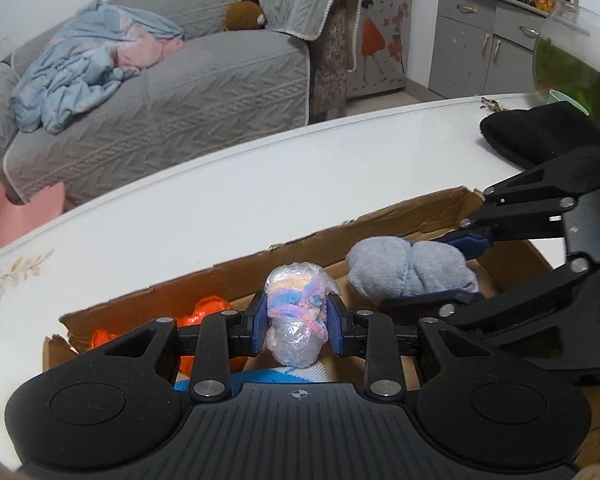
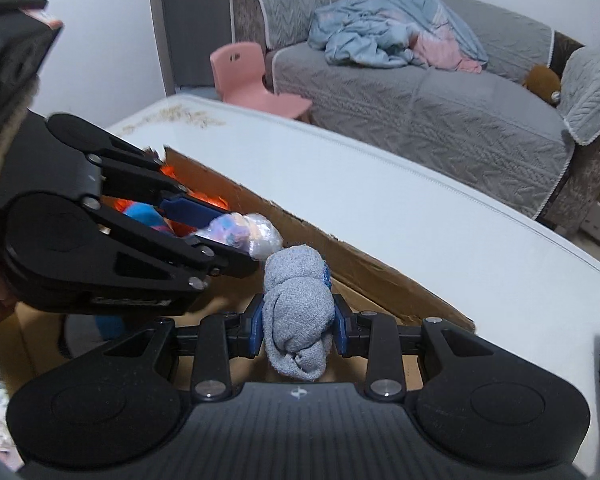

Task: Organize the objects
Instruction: 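Carry both held items into the tray and open both tools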

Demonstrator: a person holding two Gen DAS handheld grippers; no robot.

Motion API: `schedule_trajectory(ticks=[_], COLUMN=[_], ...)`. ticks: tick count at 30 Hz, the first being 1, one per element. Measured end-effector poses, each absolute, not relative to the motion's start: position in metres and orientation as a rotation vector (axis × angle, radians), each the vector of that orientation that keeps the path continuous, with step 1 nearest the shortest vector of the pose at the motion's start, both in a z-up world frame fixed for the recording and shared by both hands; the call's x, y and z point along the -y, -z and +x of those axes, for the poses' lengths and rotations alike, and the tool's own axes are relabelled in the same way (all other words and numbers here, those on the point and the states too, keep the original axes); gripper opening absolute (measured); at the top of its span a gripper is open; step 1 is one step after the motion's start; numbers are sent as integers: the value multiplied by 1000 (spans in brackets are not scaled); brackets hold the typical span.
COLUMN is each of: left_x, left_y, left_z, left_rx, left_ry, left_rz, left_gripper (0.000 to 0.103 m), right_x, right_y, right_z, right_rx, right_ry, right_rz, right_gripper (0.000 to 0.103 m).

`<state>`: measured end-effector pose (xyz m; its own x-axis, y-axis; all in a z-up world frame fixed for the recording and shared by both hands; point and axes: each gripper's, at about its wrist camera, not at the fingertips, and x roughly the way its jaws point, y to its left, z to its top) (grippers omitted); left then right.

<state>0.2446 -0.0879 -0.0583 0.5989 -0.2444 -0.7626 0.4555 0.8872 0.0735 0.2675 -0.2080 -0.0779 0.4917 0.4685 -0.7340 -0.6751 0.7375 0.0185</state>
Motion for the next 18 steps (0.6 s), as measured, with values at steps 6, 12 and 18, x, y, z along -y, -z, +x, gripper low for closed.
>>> schedule_trajectory(ticks=[6,12,18], left_x=[81,80,77], left_y=[67,70,72], left_z=[248,251,251], left_rx=[-861,-875,-875], left_ry=[389,386,383], left_rz=[251,256,262], left_gripper=[38,38,41], right_x=[203,197,196], right_y=[79,82,83], right_z=[265,266,266], right_rx=[-803,-840,-849], right_ry=[-711,-707,-697], right_rz=[-318,-350,-360], right_gripper=[31,31,32])
